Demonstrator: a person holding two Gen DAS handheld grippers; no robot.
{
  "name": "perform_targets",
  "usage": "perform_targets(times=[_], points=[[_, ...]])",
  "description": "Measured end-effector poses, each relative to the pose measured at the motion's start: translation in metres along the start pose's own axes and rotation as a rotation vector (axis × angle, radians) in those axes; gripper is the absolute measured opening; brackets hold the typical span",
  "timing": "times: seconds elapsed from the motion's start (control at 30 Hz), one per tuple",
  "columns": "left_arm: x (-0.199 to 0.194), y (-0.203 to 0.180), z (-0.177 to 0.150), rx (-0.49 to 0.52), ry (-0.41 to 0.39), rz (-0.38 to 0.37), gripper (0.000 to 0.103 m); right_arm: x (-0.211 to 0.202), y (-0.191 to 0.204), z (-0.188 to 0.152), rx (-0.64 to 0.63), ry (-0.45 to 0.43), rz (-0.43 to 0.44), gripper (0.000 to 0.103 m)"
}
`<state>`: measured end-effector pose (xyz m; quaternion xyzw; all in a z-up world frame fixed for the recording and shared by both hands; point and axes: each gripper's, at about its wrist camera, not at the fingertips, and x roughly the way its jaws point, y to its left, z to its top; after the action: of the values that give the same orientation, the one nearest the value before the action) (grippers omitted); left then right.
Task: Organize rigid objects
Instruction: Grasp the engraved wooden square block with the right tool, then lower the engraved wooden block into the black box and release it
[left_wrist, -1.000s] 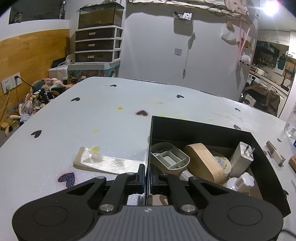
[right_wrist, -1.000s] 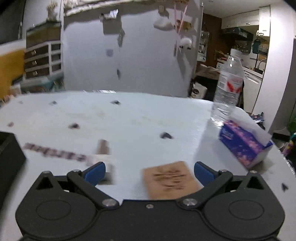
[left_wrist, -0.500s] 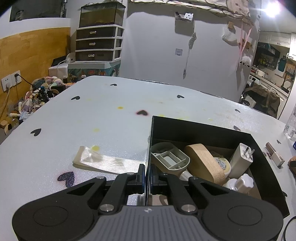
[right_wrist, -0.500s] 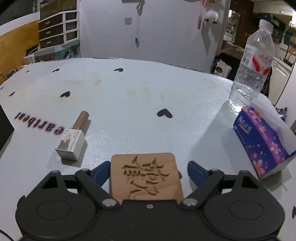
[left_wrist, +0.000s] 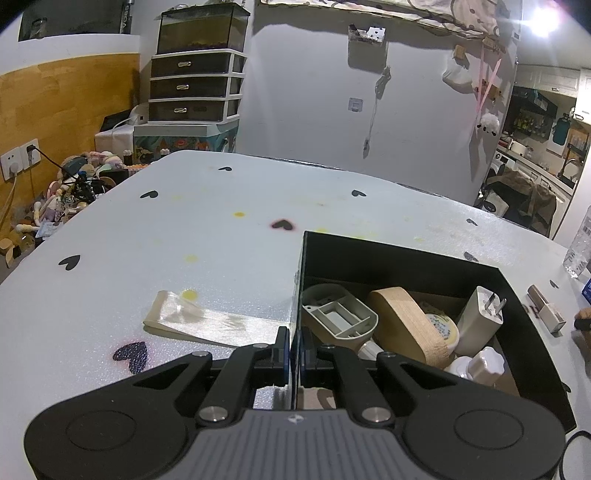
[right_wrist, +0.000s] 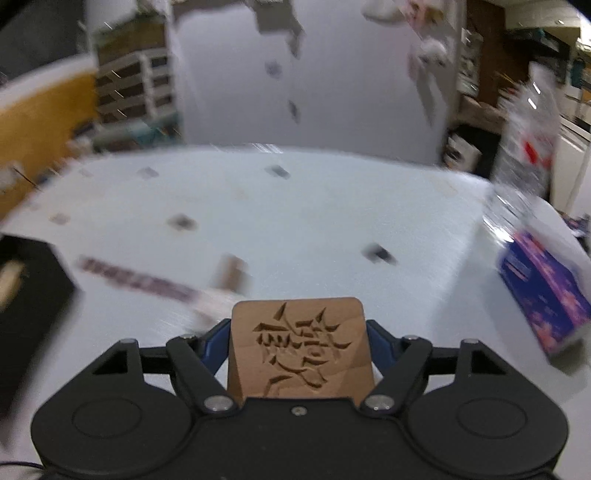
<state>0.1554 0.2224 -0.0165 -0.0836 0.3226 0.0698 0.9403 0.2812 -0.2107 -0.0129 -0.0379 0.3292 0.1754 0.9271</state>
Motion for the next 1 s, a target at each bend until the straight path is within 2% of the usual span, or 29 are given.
perform_targets(times=[0.13, 0.2, 0.33, 0.53, 0.63, 0.73, 0.9, 1.0], points=[[0.0, 0.0, 0.0, 0.0, 0.0, -0.001, 0.005, -0.019, 0.045, 0.014, -0.053, -0.072, 0.171, 0.076], [0.0, 0.0, 0.0, 0.001, 0.0, -0.001, 0.005, -0.023, 0.066, 0.021, -0.054, -0.078, 0.256, 0.076], [0.0, 0.0, 0.0, -0.001, 0.0, -0.002, 0.005, -0.022, 0.106, 0.033, -0.017, -0.02, 0.361, 0.076], [-0.001, 0.0, 0.0, -0.005, -0.002, -0.006, 0.005, -0.008, 0.156, 0.038, 0.027, 0.135, 0.492, 0.076], [-0.001, 0.0, 0.0, -0.004, -0.002, -0.007, 0.005, 0.0, 0.177, 0.038, 0.055, 0.233, 0.491, 0.076], [-0.001, 0.001, 0.0, -0.004, -0.002, -0.008, 0.005, 0.003, 0.192, 0.036, 0.087, 0.282, 0.425, 0.076], [-0.001, 0.0, 0.001, -0.009, -0.004, -0.01, 0.006, 0.016, 0.193, 0.044, 0.278, 0.407, 0.382, 0.076], [-0.001, 0.0, 0.001, -0.008, -0.003, -0.01, 0.006, 0.022, 0.199, 0.042, 0.361, 0.463, 0.323, 0.076]])
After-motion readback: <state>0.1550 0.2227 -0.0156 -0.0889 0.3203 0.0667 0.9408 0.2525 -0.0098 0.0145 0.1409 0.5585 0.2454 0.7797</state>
